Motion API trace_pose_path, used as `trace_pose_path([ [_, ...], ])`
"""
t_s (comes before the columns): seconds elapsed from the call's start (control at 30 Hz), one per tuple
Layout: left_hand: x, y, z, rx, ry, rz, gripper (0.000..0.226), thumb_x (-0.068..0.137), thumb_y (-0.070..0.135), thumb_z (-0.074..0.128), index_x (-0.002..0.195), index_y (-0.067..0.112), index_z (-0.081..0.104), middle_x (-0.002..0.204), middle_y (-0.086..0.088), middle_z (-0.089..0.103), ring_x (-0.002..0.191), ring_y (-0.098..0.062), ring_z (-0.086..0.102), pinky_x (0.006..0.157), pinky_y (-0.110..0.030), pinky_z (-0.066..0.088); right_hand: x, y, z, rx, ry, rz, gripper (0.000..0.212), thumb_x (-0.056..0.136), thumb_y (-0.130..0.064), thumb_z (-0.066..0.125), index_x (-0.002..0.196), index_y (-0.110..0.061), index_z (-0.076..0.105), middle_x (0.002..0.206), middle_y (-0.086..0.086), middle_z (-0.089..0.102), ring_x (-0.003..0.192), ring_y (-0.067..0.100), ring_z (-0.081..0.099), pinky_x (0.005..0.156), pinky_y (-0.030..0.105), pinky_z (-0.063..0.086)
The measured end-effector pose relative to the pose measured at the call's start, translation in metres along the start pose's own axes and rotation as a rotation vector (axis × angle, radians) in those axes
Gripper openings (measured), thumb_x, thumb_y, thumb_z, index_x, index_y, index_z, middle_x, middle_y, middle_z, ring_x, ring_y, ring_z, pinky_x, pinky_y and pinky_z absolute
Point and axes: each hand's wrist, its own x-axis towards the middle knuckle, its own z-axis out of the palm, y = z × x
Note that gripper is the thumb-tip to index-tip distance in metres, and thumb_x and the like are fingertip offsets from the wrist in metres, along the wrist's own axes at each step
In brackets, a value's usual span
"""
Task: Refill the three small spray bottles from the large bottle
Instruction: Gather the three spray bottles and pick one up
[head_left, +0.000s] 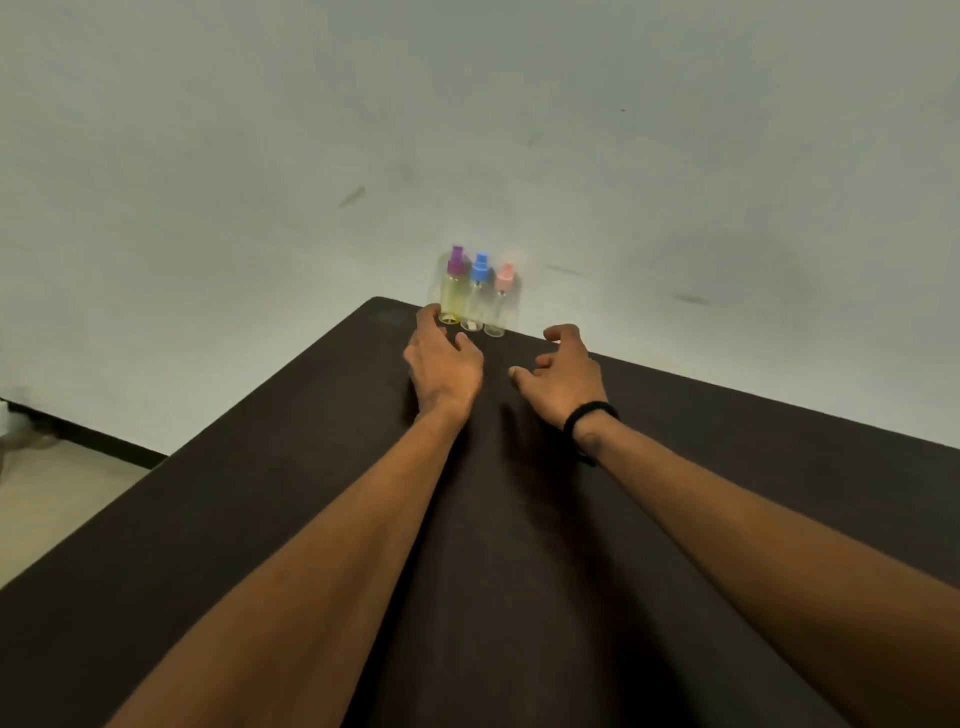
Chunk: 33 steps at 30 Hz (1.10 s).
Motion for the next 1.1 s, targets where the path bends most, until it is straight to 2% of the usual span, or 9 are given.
trace_pose_path([
  [0.13,0.047,-0.005,0.011,0.035,0.0,-0.012,0.061,0.099,-0.002,0.052,0.157,0.013,0.039,0.137,-0.016,0.057,0.132,-0.028,0.053,0.103,-0.024,0.04,0.053,0.001,0.029,-0.015,0.035,-0.014,0.073,0.094,-0.022,0.081,0.152,-0.014,0.038,0.135,0.014,0.063,0.104,0.02,0.059,0.09,0.024,0.044],
  [0.23,0.074,-0.009,0.017,0.053,-0.031,-0.004,0.064,0.097,-0.004,0.052,0.158,0.013,0.039,0.145,-0.018,0.054,0.139,-0.031,0.049,0.112,-0.032,0.041,0.081,0.001,0.043,0.007,0.063,-0.042,0.077,0.09,-0.026,0.084,0.152,-0.014,0.04,0.139,0.013,0.063,0.119,0.026,0.064,0.095,0.025,0.044],
  [0.3,0.087,-0.012,0.02,0.057,-0.065,-0.013,0.066,0.094,-0.003,0.056,0.156,0.013,0.041,0.142,-0.017,0.056,0.136,-0.032,0.053,0.113,-0.038,0.047,0.092,0.002,0.049,0.039,0.087,-0.047,0.075,0.087,-0.029,0.088,0.147,-0.013,0.046,0.131,0.009,0.067,0.119,0.024,0.066,0.092,0.024,0.045],
  [0.47,0.108,-0.02,0.027,0.078,-0.082,0.002,0.062,0.088,0.011,0.066,0.147,0.014,0.049,0.129,-0.013,0.065,0.125,-0.032,0.061,0.108,-0.046,0.053,0.113,0.004,0.06,0.128,0.114,-0.051,0.059,0.079,-0.027,0.093,0.127,-0.014,0.06,0.11,0.002,0.073,0.103,0.018,0.069,0.091,0.026,0.053],
  [0.57,0.106,-0.019,0.028,0.095,-0.092,0.049,0.057,0.087,0.019,0.072,0.141,0.015,0.056,0.124,-0.008,0.07,0.12,-0.027,0.065,0.107,-0.045,0.053,0.119,0.004,0.062,0.135,0.108,-0.058,0.045,0.082,-0.021,0.091,0.118,-0.014,0.065,0.102,-0.003,0.071,0.098,0.015,0.069,0.095,0.03,0.057],
  [0.7,0.102,-0.018,0.027,0.1,-0.122,0.087,0.053,0.089,0.017,0.072,0.14,0.016,0.058,0.123,-0.004,0.072,0.117,-0.022,0.067,0.107,-0.041,0.054,0.12,0.005,0.059,0.136,0.079,-0.082,0.032,0.083,-0.019,0.09,0.103,-0.019,0.065,0.099,-0.002,0.07,0.097,0.018,0.07,0.09,0.028,0.057],
  [0.8,0.1,-0.019,0.025,0.115,-0.164,0.116,0.052,0.092,0.015,0.07,0.142,0.016,0.056,0.126,-0.004,0.071,0.116,-0.02,0.067,0.103,-0.034,0.054,0.119,0.008,0.053,0.131,0.055,-0.09,0.034,0.083,-0.017,0.09,0.106,-0.019,0.065,0.103,-0.001,0.071,0.099,0.018,0.071,0.092,0.03,0.058],
  [1.0,0.078,-0.017,0.015,0.146,-0.268,0.163,0.052,0.095,0.016,0.07,0.146,0.019,0.056,0.128,0.0,0.07,0.11,-0.013,0.066,0.103,-0.031,0.054,0.098,0.021,0.024,0.172,-0.014,-0.075,0.049,0.08,-0.014,0.093,0.123,-0.012,0.068,0.118,0.006,0.077,0.107,0.02,0.074,0.1,0.038,0.061],
  [1.1,0.05,-0.012,0.007,0.128,-0.295,0.207,0.051,0.097,0.019,0.072,0.145,0.018,0.057,0.126,-0.001,0.072,0.11,-0.012,0.068,0.102,-0.029,0.054,0.073,0.028,0.003,0.192,-0.031,-0.081,0.051,0.081,-0.012,0.092,0.126,-0.01,0.068,0.118,0.006,0.077,0.107,0.02,0.074,0.099,0.034,0.06],
])
